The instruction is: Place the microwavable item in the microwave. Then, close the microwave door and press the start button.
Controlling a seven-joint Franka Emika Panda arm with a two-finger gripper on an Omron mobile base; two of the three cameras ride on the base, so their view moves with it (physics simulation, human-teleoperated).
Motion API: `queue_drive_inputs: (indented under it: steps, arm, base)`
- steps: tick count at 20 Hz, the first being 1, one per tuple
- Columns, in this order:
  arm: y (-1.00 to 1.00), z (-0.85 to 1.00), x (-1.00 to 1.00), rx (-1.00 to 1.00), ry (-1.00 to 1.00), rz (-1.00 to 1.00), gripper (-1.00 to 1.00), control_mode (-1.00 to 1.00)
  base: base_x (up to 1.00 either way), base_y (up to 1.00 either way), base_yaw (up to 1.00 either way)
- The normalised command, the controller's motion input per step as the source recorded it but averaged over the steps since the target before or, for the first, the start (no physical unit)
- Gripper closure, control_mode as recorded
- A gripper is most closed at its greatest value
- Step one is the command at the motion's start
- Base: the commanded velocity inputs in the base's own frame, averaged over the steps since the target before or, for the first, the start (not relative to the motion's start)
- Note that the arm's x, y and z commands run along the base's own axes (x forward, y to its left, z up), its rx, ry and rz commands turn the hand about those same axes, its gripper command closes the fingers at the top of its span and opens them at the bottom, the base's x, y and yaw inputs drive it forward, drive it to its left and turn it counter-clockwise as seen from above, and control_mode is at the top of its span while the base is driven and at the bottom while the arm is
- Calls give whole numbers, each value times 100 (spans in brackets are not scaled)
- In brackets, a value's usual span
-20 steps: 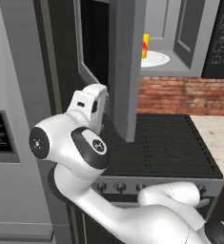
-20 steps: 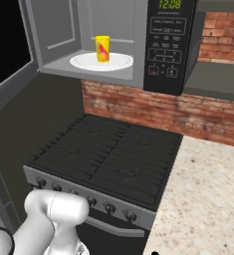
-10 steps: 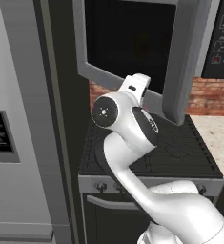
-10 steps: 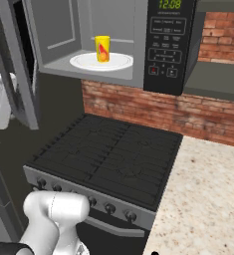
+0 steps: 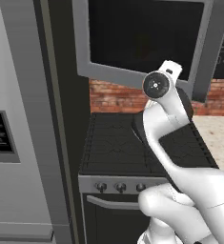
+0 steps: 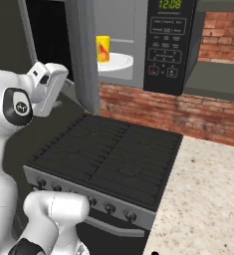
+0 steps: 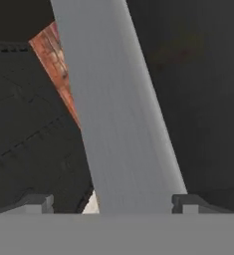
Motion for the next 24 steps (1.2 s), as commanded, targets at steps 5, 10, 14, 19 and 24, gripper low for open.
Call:
queue_drive_inputs:
  steps: [5, 10, 14, 19, 24]
  arm:
    - [-55, 29, 82, 8, 0, 7, -100, -100]
    - [-45, 41, 60, 5, -1, 8, -100, -100]
    - [-34, 30, 45, 1, -3, 5, -100, -100]
    - [-21, 14, 45, 1, -1, 0, -100, -100]
    - [-9, -12, 55, 4, 0, 0, -100, -100]
  base:
    - [0, 0, 0]
    - [0, 0, 0]
    - [0, 0, 0]
    - [0, 0, 0]
    - [0, 0, 0]
